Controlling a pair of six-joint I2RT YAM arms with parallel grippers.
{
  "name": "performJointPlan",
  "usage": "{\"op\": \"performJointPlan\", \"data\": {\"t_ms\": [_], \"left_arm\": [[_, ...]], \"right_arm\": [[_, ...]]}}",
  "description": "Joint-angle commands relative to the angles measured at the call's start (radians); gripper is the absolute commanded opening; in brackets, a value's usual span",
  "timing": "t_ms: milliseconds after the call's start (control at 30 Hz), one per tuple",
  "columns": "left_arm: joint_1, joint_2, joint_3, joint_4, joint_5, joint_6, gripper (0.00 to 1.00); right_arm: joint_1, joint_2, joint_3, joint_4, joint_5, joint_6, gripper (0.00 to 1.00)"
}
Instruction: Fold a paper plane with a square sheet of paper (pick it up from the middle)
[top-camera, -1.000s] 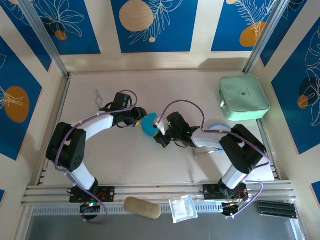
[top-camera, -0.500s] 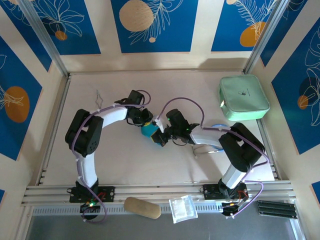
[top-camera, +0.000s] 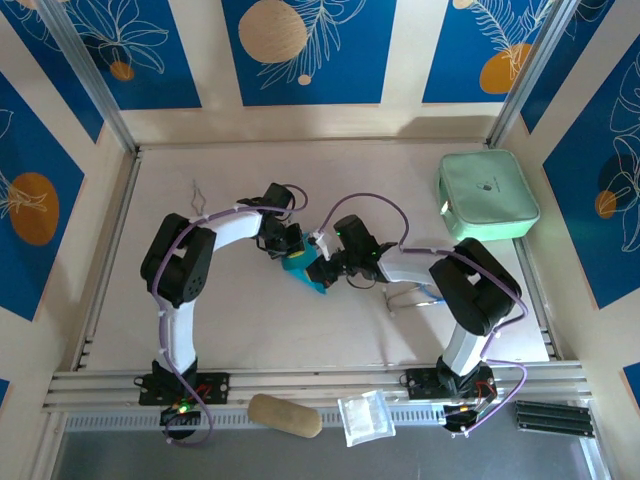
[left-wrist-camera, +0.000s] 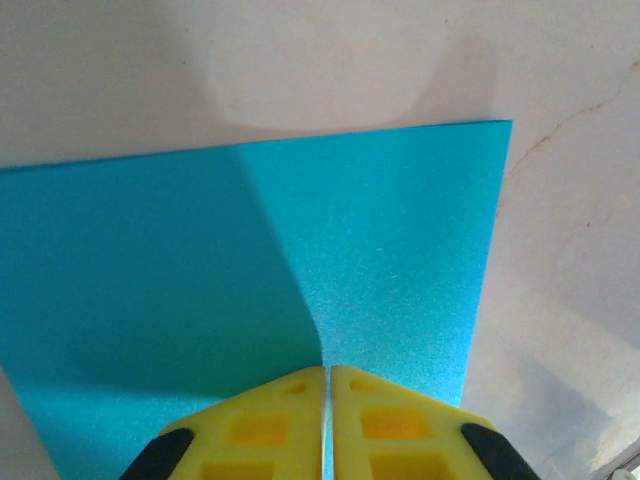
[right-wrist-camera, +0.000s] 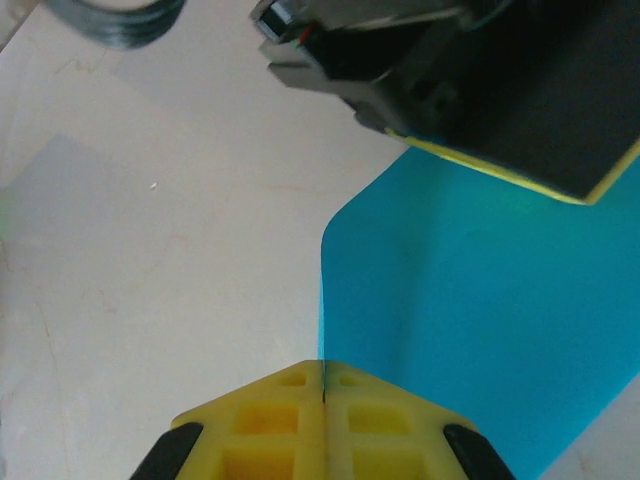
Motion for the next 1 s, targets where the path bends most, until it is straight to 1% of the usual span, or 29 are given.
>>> {"op": "performJointPlan", "data": {"t_ms": [0, 233, 967], "left_arm": [[-0.009, 0.034, 0.017, -0.048, -0.019, 0.027, 0.09], [-0.009, 0.036, 0.017, -0.041, -0.012, 0.031, 0.06], [-0.011, 0.043, 0.024, -0.032, 0.013, 0.043, 0.02]], "right_arm": [[-0.014, 0.030, 0.040, -0.033, 0.000, 0.040, 0.00], [-0.028, 0.054, 0.057, -0.043, 0.029, 0.069, 0.00], [-0.032, 0.103, 0.107, -0.114, 0.098, 0.080, 0.00]]}}
